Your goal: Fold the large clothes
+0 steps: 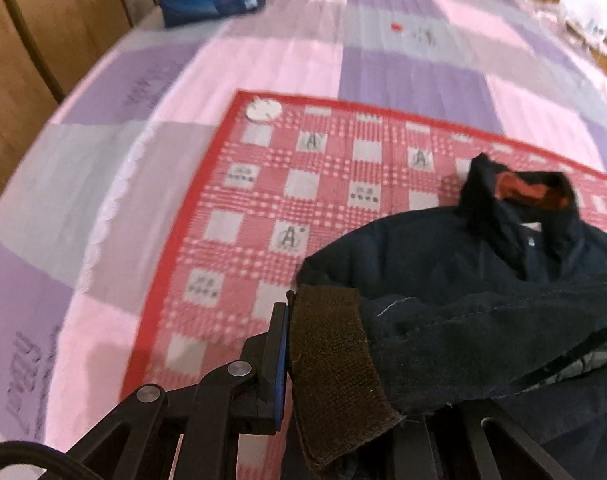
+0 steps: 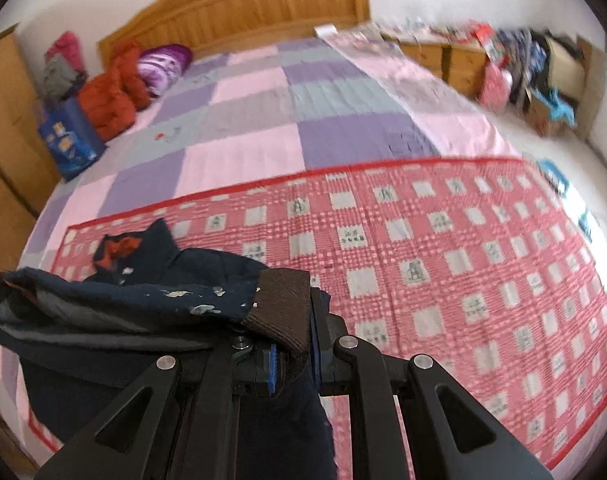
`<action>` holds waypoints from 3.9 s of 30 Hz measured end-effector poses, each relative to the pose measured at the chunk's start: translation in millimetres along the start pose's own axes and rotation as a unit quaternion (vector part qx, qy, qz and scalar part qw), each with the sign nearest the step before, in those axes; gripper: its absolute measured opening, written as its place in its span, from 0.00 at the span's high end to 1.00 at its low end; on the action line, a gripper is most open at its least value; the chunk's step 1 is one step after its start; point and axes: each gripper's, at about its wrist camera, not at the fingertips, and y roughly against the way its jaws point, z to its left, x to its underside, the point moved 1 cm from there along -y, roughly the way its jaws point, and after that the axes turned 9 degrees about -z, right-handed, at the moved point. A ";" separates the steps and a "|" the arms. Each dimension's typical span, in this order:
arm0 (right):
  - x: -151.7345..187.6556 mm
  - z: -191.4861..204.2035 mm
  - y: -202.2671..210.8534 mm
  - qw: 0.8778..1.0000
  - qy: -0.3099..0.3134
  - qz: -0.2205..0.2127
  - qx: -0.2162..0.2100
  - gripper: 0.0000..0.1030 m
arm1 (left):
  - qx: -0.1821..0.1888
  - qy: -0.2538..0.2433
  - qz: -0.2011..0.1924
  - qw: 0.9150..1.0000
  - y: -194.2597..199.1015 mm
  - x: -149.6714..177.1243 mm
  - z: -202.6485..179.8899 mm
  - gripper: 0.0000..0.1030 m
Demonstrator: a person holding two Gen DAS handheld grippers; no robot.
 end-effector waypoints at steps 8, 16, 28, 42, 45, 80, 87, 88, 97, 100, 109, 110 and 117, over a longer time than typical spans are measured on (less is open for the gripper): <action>4.2 8.0 -92.0 0.996 -0.004 0.056 0.065 0.88 | -0.007 -0.029 0.078 0.996 -85.5 -3.5 -16.5 0.84; 16.2 10.4 -144.0 0.989 0.018 0.100 0.104 0.87 | 0.010 -0.036 0.116 0.993 -130.5 -5.8 -21.8 0.79; 23.1 11.8 -171.9 0.983 0.027 0.129 0.125 0.85 | 0.076 -0.084 0.139 0.984 -144.4 -24.9 -10.5 0.41; 4.6 23.4 -166.9 0.984 0.076 0.119 0.107 0.69 | 0.100 -0.086 0.247 0.960 -148.8 -49.2 -3.2 0.27; -2.6 33.4 -158.3 0.979 0.137 0.104 0.112 0.48 | 0.036 -0.195 0.209 0.958 -136.4 -55.6 -20.7 0.18; 22.7 240.7 -169.3 0.915 0.323 0.129 -0.203 0.21 | 0.108 -0.011 0.021 0.994 -3.3 117.8 -119.7 0.10; 48.5 255.4 -196.0 0.875 0.367 0.206 -0.238 0.36 | 0.117 -0.017 0.008 0.993 -4.3 127.8 -118.6 0.08; 50.3 255.3 -193.3 0.870 0.367 0.207 -0.255 0.55 | 0.118 -0.015 0.007 0.993 -4.8 127.6 -118.1 0.08; 46.3 260.7 -153.6 0.892 0.393 0.090 -0.204 0.99 | 0.130 0.001 0.008 0.991 -1.6 126.3 -115.3 0.07; 26.8 261.2 -138.1 0.905 0.378 0.042 -0.191 0.99 | 0.145 0.015 0.006 0.989 3.8 122.0 -114.3 0.07; -18.1 250.5 -174.2 0.949 0.279 0.031 -0.141 1.00 | 0.168 -0.004 -0.017 0.986 12.1 102.2 -137.4 0.07; -20.6 246.4 -171.9 0.953 0.261 0.035 -0.149 1.00 | 0.170 -0.010 -0.013 0.985 8.4 102.0 -142.0 0.07; 46.6 205.9 -70.9 0.951 0.230 0.036 -0.203 0.98 | 0.179 -0.012 -0.015 0.984 13.8 112.9 -150.8 0.07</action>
